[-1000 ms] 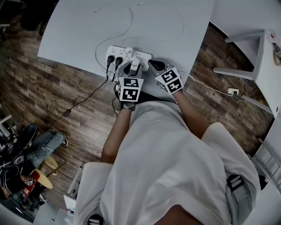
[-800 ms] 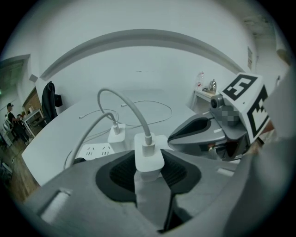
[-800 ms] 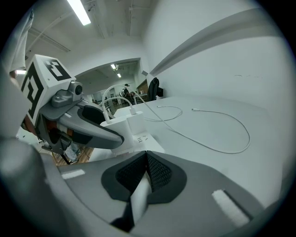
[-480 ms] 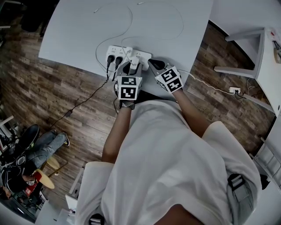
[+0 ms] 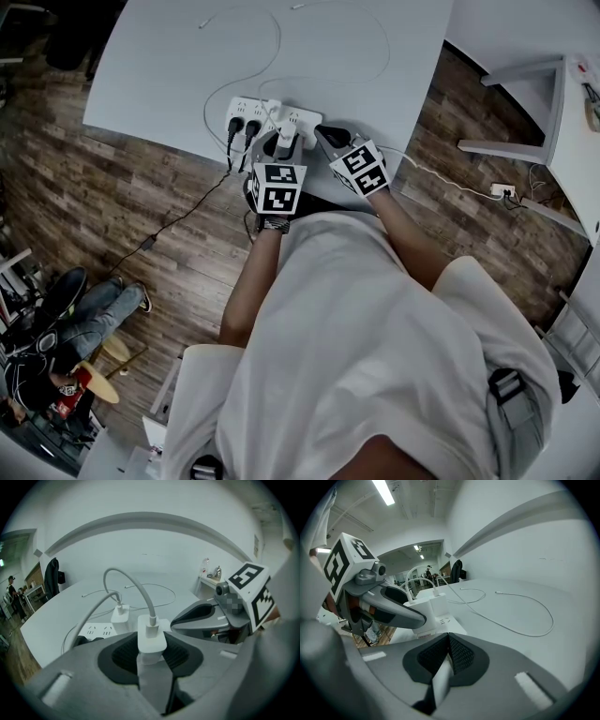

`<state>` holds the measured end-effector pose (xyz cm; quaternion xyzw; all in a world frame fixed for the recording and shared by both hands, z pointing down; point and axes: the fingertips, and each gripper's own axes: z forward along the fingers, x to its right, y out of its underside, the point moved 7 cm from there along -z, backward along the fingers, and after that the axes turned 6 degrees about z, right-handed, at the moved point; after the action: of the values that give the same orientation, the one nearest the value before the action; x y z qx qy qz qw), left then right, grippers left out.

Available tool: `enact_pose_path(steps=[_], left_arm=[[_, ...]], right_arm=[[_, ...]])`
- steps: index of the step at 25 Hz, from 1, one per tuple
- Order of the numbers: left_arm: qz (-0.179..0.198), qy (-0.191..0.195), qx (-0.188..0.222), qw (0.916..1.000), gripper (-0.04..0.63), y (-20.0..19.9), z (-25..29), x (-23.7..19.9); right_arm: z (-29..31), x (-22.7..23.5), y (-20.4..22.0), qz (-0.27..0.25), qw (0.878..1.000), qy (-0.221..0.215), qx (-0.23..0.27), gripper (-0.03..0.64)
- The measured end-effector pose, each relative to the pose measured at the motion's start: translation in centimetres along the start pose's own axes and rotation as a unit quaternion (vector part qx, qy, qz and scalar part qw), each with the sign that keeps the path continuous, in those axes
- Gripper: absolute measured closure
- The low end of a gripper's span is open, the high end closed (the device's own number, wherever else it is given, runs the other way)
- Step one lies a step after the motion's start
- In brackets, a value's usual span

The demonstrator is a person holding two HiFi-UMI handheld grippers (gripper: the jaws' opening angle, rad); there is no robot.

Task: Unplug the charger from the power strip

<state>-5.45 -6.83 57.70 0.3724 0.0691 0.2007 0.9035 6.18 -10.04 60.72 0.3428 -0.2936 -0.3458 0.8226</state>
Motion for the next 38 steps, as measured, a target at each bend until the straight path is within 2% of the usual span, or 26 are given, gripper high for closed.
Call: enact_pose_path(steps=[3,8,10,13,18,23,26,34,36,38], left_arm=[[-0.009,0.004,-0.001,1.0000,0.448,0.1,0.0,0.1],[-0.066,0.021,0.012,0.9975,0.448,0.3,-0.1,-0.6],[-0.075,0.024,0.016,0.9968,0.448,0.3,-0.1,-0.7],[-0.067,0.021,0.015,0.9974,0.448,0.3,-0.2,-0.5],[-0.028,0.008,0.002,0.9996,0.448,0.1,0.0,-0.1],[-0.005,0.005,-0.007,0.9999,0.448,-0.1,0.1,0.0],[-0.013,0.010,-0.008,0.9998,0.448,0.1,0.1,-0.1],[-0.075,0.033,0.003,0.9967,0.448,0.1,-0.1,-1.0],[-0.073,0.032,0.003,0.9968,0.448,0.2,-0.1,-0.9],[-0.044,0.025,-0.004,0.9987,0.448,0.1,-0.1,-0.6]], right_arm=[[-0.1,0.0,0.1,-0.001,1.000,0.001,0.001,0.613],[0.0,0.1,0.1,0.000,1.000,0.000,0.000,0.614],[0.0,0.1,0.1,0.000,1.000,0.000,0.000,0.614],[-0.1,0.0,0.1,-0.001,1.000,0.001,0.001,0.614],[-0.1,0.1,0.2,-0.001,1.000,0.000,0.001,0.613],[-0.1,0.0,0.2,-0.002,1.000,0.001,0.002,0.612],[0.0,0.1,0.3,-0.004,1.000,0.001,0.002,0.612],[0.1,0.0,0.0,-0.004,1.000,0.001,0.001,0.613],[0.1,0.0,0.2,-0.004,1.000,0.001,0.002,0.612],[0.0,0.0,0.2,-0.005,1.000,0.000,0.001,0.612]])
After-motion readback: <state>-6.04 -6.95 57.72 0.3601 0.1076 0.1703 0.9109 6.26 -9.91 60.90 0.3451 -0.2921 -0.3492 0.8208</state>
